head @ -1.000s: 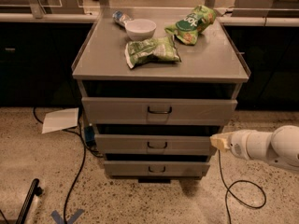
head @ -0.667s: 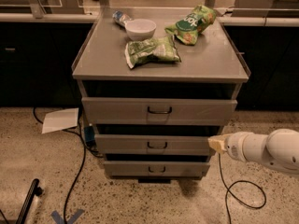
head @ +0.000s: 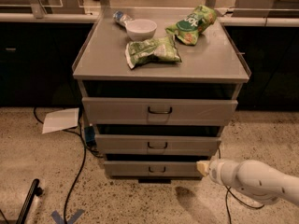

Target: Open bottom drawer

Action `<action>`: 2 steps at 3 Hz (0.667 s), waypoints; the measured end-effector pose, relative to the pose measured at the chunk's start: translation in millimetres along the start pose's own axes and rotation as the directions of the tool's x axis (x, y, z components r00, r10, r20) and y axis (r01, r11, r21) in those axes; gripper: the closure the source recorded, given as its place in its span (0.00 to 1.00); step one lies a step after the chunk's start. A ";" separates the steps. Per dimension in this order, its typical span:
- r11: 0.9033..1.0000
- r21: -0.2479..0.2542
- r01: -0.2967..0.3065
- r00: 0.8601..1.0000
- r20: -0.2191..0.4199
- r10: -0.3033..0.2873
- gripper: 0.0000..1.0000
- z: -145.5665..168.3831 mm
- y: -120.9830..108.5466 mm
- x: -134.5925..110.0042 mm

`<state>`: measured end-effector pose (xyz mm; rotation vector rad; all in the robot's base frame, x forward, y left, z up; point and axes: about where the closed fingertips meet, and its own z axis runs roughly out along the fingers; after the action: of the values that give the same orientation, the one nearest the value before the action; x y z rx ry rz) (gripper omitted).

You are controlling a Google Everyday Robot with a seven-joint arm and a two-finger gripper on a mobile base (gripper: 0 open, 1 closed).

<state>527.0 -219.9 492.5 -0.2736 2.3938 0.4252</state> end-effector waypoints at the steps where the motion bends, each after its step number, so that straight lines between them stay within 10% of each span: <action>1: 0.994 0.041 -0.098 0.995 0.013 0.098 1.00 39.6 0.9 44.5; 2: 0.990 0.099 -0.100 0.994 0.060 0.095 1.00 40.5 -16.2 35.5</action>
Offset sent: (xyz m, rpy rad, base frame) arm -0.0098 0.0113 -0.0459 0.0284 0.0254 -0.0721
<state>529.5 -222.8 436.4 -0.0974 2.3724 0.3488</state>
